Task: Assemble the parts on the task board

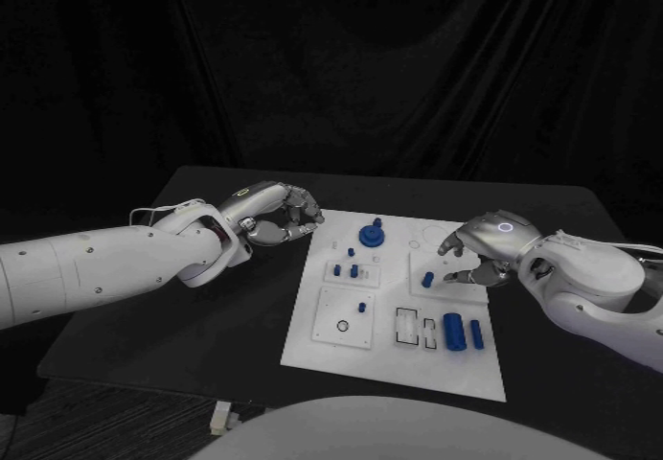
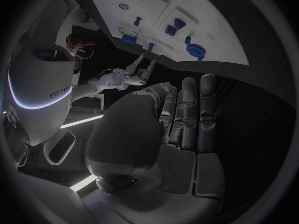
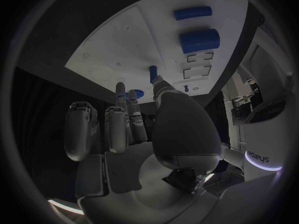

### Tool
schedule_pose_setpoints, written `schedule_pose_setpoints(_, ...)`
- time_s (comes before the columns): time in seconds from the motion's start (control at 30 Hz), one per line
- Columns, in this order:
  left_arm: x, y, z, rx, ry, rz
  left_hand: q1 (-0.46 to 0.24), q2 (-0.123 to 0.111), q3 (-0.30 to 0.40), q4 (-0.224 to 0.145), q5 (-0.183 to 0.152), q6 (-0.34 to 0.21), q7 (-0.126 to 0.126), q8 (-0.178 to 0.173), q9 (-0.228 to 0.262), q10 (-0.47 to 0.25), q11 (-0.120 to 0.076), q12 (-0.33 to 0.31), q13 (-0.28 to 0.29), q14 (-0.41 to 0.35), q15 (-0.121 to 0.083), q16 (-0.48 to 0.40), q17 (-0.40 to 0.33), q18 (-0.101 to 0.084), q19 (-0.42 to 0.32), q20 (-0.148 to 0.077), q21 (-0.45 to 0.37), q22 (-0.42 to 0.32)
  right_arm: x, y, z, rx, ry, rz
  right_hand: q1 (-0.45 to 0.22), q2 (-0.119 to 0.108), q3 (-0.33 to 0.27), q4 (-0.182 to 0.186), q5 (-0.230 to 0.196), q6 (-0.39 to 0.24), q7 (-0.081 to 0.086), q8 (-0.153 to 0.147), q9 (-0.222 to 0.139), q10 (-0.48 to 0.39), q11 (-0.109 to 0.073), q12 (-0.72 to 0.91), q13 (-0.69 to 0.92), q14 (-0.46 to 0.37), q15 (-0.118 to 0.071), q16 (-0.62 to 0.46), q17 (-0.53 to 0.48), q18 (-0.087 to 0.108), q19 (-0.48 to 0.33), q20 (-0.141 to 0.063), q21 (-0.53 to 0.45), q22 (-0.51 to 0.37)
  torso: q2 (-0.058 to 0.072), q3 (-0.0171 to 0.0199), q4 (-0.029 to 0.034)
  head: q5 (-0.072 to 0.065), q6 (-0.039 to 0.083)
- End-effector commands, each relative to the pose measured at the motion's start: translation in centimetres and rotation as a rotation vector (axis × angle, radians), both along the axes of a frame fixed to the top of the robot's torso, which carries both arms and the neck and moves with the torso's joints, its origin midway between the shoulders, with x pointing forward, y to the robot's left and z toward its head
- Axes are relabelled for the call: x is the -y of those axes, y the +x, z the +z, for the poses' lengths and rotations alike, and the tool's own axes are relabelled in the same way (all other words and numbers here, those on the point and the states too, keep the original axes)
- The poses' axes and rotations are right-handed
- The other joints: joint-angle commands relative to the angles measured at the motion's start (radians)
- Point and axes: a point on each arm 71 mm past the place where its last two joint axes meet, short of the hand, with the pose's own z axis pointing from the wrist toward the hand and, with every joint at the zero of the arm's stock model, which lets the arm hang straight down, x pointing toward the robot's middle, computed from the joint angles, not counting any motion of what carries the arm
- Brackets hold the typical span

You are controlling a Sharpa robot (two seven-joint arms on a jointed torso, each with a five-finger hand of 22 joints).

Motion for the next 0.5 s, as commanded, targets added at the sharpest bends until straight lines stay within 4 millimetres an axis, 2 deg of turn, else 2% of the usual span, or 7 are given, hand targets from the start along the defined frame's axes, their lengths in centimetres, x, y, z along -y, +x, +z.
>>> schedule_pose_setpoints(0.03, 0.2, -0.1, 0.0, 0.001, -0.006, -0.010, 0.009, 0.001, -0.002, -0.002, 0.002, -0.002, 0.003, 0.002, 0.001, 0.008, -0.002, -0.006, -0.001, 0.001, 0.006, -0.004, -0.001, 0.005, -0.006, 0.000, 0.002, 0.041, -0.1, -0.2, -0.6, -0.015, 0.001, 0.015, 0.010, 0.008, 0.002, -0.004, -0.004, -0.004, 0.008, -0.007, -0.002, 0.008, 0.001, 0.002, -0.002, 0.057, -0.007, -0.004, 0.004, -0.006, 0.028, -0.009, -0.006, 0.210, -0.001, 0.0003, -0.0023, 0.002, 0.000)
schedule_pose_setpoints(0.17, 0.2, -0.1, 0.0, 0.000, -0.006, -0.010, 0.009, 0.002, -0.002, -0.003, 0.003, -0.002, 0.003, 0.002, 0.001, 0.008, -0.002, -0.006, -0.001, 0.001, 0.005, -0.005, -0.001, 0.005, -0.006, -0.001, 0.002, 0.041, -0.4, -0.4, -1.3, -0.027, 0.006, 0.027, 0.061, 0.018, 0.017, -0.011, -0.003, -0.008, 0.008, -0.011, -0.006, 0.010, 0.000, -0.005, -0.006, 0.056, -0.007, -0.006, 0.000, -0.005, 0.027, -0.009, -0.010, 0.209, -0.001, 0.0005, -0.0032, 0.003, 0.000)
schedule_pose_setpoints(0.27, 0.2, -0.1, 0.0, -0.002, -0.006, -0.011, 0.009, 0.002, -0.002, -0.003, 0.003, -0.002, 0.003, 0.002, 0.001, 0.008, -0.002, -0.006, -0.001, 0.001, 0.005, -0.005, -0.001, 0.005, -0.006, -0.001, 0.002, 0.041, -0.6, -0.5, -1.8, -0.032, 0.015, 0.038, 0.096, 0.019, 0.023, -0.019, -0.003, -0.012, 0.005, -0.014, -0.008, 0.006, 0.000, -0.011, -0.009, 0.053, -0.007, -0.012, -0.011, -0.002, 0.021, -0.009, -0.022, 0.205, -0.001, 0.0006, -0.0014, 0.000, 0.000)
schedule_pose_setpoints(0.5, 0.1, -0.1, 0.0, -0.004, -0.005, -0.011, 0.010, 0.003, -0.001, -0.003, 0.004, -0.002, 0.004, 0.002, 0.001, 0.008, -0.002, -0.006, -0.002, 0.001, 0.005, -0.005, -0.002, 0.006, -0.007, -0.001, 0.002, 0.041, -1.2, -0.7, -2.6, -0.039, 0.031, 0.062, 0.145, 0.027, 0.032, -0.025, 0.001, -0.027, 0.001, -0.023, -0.014, -0.002, 0.000, -0.021, -0.015, 0.046, -0.005, -0.024, -0.030, 0.002, 0.013, -0.007, -0.040, 0.200, -0.001, 0.0001, -0.0007, 0.000, 0.000)
